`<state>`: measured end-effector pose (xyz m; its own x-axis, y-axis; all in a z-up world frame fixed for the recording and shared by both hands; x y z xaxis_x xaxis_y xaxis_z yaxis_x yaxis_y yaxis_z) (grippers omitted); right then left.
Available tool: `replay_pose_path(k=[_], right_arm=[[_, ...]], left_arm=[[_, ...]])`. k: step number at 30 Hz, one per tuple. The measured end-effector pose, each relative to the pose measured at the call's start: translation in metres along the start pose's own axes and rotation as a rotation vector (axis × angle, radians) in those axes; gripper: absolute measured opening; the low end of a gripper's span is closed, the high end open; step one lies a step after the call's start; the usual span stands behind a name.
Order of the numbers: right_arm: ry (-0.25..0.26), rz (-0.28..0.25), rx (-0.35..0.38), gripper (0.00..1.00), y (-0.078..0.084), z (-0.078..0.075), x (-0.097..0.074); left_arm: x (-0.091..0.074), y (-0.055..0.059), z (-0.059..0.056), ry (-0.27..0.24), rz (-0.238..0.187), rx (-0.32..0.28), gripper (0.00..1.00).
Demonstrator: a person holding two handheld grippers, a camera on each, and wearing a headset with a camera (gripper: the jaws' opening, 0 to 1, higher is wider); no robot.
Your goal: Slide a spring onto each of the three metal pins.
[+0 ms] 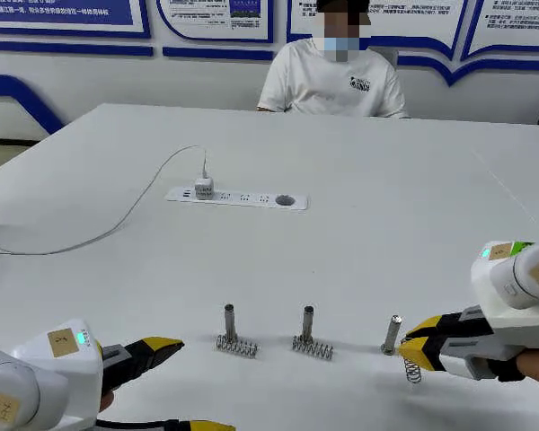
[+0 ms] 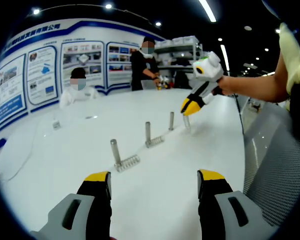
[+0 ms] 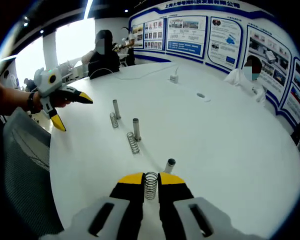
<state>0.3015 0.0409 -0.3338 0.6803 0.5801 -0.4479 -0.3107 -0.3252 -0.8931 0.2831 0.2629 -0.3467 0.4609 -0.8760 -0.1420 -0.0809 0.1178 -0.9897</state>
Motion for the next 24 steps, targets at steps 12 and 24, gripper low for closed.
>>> replay_pose_path(k=[12, 24], right_arm=[[0.011, -0.138, -0.012, 0.12, -0.023, 0.000, -0.004], [0.049, -0.270, 0.002, 0.12, -0.050, -0.009, -0.009]], left_arm=[[0.000, 0.001, 0.002, -0.008, -0.001, -0.006, 0.71], [0.002, 0.001, 0.002, -0.013, -0.012, -0.013, 0.71]])
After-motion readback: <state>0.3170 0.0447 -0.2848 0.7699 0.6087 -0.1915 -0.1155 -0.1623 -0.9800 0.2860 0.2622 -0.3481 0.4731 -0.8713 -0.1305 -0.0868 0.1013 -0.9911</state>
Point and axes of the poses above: the centre of the closed fingertips' face, and the gripper's own axes: x roughly forward along the fingers, z roughly to its left, y roughly out of its underside, the point moved 1 cm from there along -x, roughly backward along the fingers, and after that the axes turned 15 degrees about -z, right-handed, at the moved point
